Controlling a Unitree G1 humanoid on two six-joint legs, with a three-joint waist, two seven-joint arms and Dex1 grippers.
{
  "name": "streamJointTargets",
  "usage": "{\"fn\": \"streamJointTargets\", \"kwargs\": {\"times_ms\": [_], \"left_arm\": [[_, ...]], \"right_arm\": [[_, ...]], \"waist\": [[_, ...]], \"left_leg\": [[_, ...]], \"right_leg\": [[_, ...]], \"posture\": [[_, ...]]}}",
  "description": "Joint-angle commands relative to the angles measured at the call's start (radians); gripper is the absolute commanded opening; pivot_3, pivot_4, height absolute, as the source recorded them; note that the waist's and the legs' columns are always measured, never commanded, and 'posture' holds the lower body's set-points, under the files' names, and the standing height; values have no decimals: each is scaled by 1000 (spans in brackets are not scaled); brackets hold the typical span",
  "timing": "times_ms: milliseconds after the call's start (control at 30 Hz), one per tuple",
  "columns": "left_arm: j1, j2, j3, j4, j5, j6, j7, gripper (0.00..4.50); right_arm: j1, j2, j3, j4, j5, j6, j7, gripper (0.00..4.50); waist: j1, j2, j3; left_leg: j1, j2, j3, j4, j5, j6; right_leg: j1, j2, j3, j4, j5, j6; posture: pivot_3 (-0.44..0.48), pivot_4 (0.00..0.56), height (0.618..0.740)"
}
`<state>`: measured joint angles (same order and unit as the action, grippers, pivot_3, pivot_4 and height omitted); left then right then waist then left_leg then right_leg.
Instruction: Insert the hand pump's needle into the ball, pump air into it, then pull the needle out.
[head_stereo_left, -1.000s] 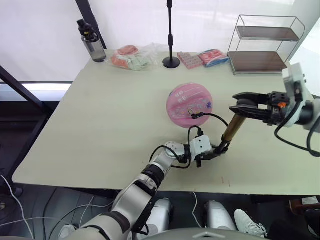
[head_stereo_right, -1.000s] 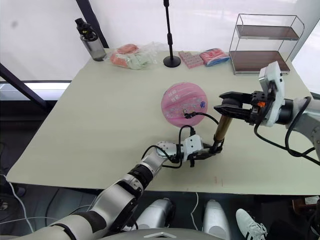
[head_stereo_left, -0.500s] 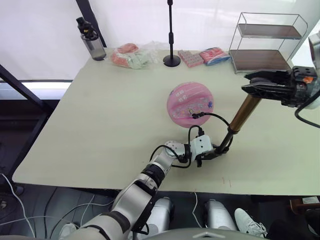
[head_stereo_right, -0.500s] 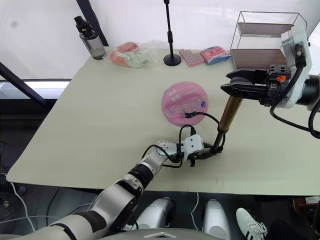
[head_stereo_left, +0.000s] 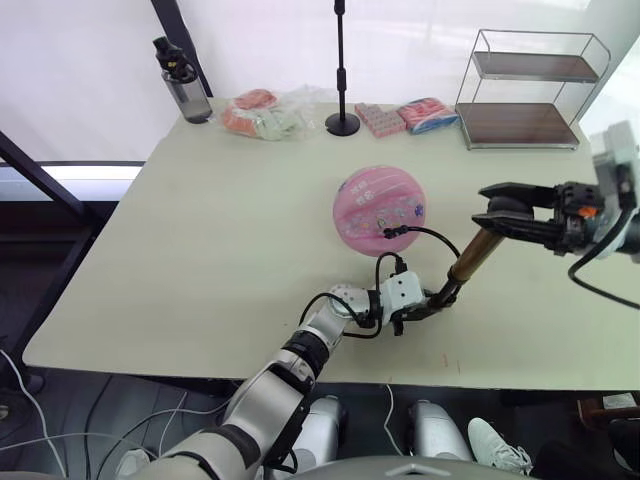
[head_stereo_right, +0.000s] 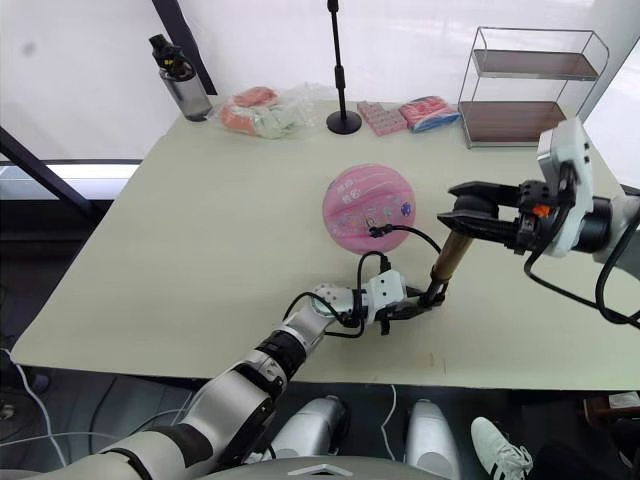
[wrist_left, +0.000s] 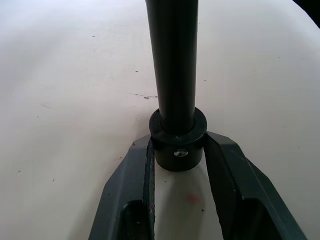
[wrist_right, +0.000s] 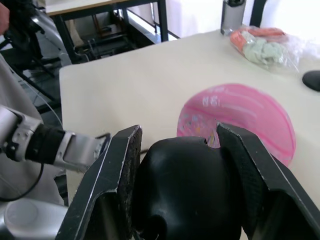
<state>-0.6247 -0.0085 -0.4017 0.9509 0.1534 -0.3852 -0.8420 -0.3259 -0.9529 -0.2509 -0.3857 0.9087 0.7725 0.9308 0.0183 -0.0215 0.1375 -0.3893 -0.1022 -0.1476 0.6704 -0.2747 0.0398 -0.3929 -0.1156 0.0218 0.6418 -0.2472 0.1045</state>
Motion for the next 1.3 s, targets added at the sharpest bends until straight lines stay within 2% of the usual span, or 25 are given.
{"fn": "streamJointTargets", "kwargs": {"times_ms": [33, 367, 600, 733, 933, 1100, 1300], "left_arm": [[43, 18, -42, 70, 59, 50, -13, 1078], [37, 21, -39, 74, 59, 51, -11, 1078], [36, 22, -39, 76, 60, 51, -5, 1078], [37, 24, -38, 78, 62, 50, -4, 1078], [35, 20, -36, 82, 61, 49, 0, 1078], [35, 17, -37, 86, 63, 47, 1, 1078], [32, 15, -39, 91, 63, 43, 0, 1078]], "right_arm": [[107, 47, 96, 23, -153, -88, -16, 2020], [226, 195, 227, 139, -359, -314, -31, 2020], [245, 228, 244, 154, -399, -360, -33, 2020], [200, 246, 181, 115, -311, -312, -52, 2020], [129, 197, 109, 57, -232, -233, -42, 2020], [9, 128, 1, 11, -80, -115, -46, 2020], [-123, 33, -83, 7, 46, 1, -62, 2020]], "waist": [[-1, -3, -2], [-3, -5, -3], [-4, -8, -10], [-4, -8, -10], [-3, -6, -9], [-1, 5, 1], [0, 4, 4]], "left_leg": [[2, 0, 0, -1, 0, 0], [10, 1, -1, -1, 0, 0], [11, 1, -1, -1, 0, 0], [11, 1, -1, -1, 0, 0], [10, 1, -1, -1, 0, 0], [8, 0, -1, -1, 0, 0], [6, 0, -1, -1, 0, 0]], "right_leg": [[1, 1, 0, 0, 0, 0], [10, 1, 0, -1, 0, 0], [11, 2, 0, -1, 0, 0], [11, 2, 0, -1, 0, 0], [11, 2, 0, -1, 0, 0], [10, 1, 0, -2, 0, 0], [8, 0, -1, -2, 0, 0]], "posture": [[0, 150, 736], [0, 150, 736], [0, 150, 736], [0, 150, 736], [0, 150, 736], [0, 150, 736], [0, 150, 736]]}}
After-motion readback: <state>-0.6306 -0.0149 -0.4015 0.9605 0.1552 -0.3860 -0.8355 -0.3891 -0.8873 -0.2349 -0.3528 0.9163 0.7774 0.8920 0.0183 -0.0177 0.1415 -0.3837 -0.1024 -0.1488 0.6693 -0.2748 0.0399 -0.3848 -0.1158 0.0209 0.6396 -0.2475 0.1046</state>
